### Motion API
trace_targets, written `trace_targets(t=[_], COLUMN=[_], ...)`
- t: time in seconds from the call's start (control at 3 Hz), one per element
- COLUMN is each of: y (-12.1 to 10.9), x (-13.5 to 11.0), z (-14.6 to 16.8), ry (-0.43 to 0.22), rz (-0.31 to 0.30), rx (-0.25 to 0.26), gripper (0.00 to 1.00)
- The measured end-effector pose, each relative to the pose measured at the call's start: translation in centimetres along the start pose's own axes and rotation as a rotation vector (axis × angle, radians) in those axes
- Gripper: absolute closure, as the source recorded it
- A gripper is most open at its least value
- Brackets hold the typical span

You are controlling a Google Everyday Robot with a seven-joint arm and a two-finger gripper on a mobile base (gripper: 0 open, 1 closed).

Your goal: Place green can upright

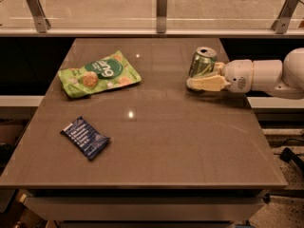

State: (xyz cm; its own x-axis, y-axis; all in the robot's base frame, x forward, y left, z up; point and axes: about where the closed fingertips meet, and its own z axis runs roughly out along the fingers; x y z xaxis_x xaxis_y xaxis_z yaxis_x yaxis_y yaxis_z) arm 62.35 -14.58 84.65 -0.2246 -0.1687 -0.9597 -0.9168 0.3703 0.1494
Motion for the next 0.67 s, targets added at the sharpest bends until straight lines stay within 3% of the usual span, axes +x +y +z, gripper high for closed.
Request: trace_targets(t=[0.33, 0.67], y=[0.11, 0.11], x=[-0.04, -0.04], z=[0.32, 0.33], ry=[0.0, 0.0], rz=[0.0, 0.0], rx=[-0.006, -0.006], gripper=[0.0, 0.0])
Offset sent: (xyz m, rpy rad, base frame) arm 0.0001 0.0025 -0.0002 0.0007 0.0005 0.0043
